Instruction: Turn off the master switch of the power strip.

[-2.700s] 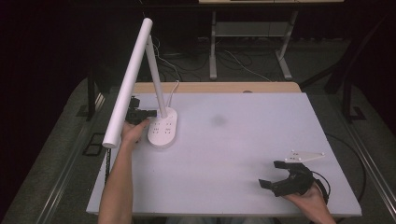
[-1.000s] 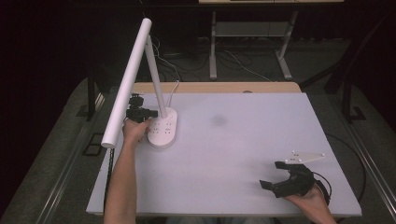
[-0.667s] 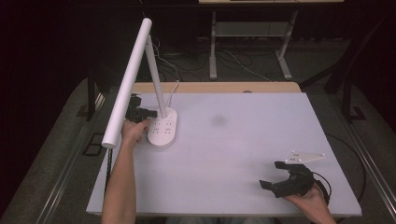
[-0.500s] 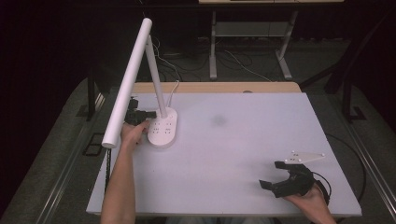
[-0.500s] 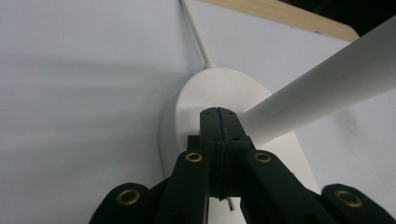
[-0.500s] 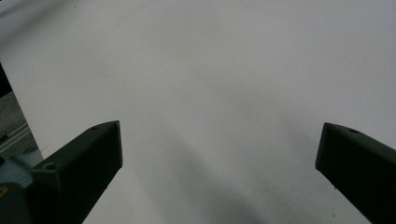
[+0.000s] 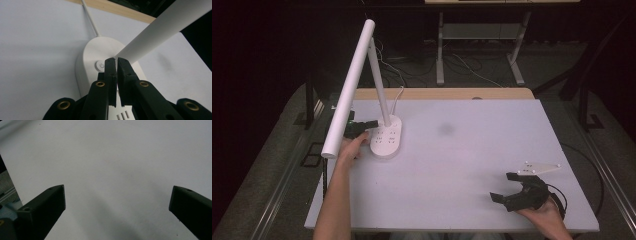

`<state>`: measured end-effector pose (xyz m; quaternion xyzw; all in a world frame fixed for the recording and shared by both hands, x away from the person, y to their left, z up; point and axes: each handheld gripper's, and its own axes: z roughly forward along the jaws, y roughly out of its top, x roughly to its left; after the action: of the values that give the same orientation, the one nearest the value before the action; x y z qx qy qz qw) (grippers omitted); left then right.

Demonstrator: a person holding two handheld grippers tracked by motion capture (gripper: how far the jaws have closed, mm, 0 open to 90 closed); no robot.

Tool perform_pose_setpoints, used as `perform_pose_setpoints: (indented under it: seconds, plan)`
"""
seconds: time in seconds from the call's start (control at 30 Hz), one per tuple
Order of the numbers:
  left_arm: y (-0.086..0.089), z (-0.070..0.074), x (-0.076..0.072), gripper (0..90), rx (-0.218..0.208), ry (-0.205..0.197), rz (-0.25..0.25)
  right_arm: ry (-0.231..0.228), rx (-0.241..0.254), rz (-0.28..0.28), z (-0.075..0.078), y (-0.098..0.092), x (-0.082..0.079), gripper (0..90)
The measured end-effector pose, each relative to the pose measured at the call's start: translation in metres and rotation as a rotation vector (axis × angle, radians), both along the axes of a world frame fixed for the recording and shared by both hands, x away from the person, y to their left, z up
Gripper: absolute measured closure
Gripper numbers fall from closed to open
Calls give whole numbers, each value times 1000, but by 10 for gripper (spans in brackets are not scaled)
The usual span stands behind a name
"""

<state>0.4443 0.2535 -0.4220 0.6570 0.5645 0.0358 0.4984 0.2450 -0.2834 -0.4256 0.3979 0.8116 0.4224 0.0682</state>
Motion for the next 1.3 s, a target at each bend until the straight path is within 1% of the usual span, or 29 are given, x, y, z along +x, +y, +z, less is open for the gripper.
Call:
perform_pose_setpoints:
  seconds: [0.13,0.2,0.23,0.27,0.33,0.37,0.4,0.43,0.47,0.5,0.53,0.57,0.63,0.7,0.73,0.77,0.8,0.83,0.87,0.93,0.97,1.07,1.17,1.23,1.3]
  plan:
    - [3,6,-6,855,2,-34,4,2,4,-3,0,0,0,0]
    - [4,9,-9,832,12,-39,8,2,4,-2,0,0,0,0]
    - [5,10,-12,816,9,-41,12,2,4,-2,0,0,0,0]
    - [5,10,-14,790,-1,-47,7,2,5,-2,0,0,0,0]
    - [7,12,-18,732,-5,-61,-1,2,4,-2,0,1,0,0]
    - [7,13,-20,665,-5,-66,-1,2,3,0,0,1,0,0]
    - [8,14,-23,665,-5,-75,-1,2,3,0,0,1,0,0]
    - [9,16,-25,627,-5,-81,-3,2,4,1,0,1,0,0]
    - [10,17,-28,554,-13,-87,-7,-1,4,2,0,1,0,0]
    - [11,18,-30,554,-11,-95,-9,-1,4,2,0,1,0,0]
    - [12,19,-33,486,-19,-100,-9,-1,4,5,0,2,0,0]
    - [13,21,-36,486,-20,-104,-10,-1,4,5,0,2,0,0]
    - [14,23,-43,436,-25,-121,-15,-1,7,3,1,1,0,0]
    - [14,24,-49,380,-33,-126,-15,0,8,1,1,1,0,0]
    - [14,23,-52,361,-26,-131,-26,-1,8,1,1,1,0,0]
    - [14,23,-55,336,-30,-129,-27,-3,8,2,1,2,0,0]
    - [13,22,-58,322,-27,-128,-30,-5,8,4,1,2,0,0]
    - [13,22,-61,309,-18,-134,-37,-6,7,5,2,2,0,0]
    - [12,21,-64,290,-20,-140,-38,-6,8,6,2,2,0,0]
    - [11,21,-71,285,-7,-142,-41,-6,7,7,2,2,0,0]
    - [10,21,-74,275,-1,-151,-48,-7,7,7,2,2,0,0]
    - [8,21,-83,254,-4,-153,-45,-7,11,7,2,2,0,0]
    - [5,22,-91,216,13,-161,-65,-7,11,7,3,2,0,0]
    - [3,22,-97,174,24,-171,-74,-9,10,8,3,2,0,0]
    - [1,23,-103,140,21,-180,-80,-9,11,9,3,2,0,0]
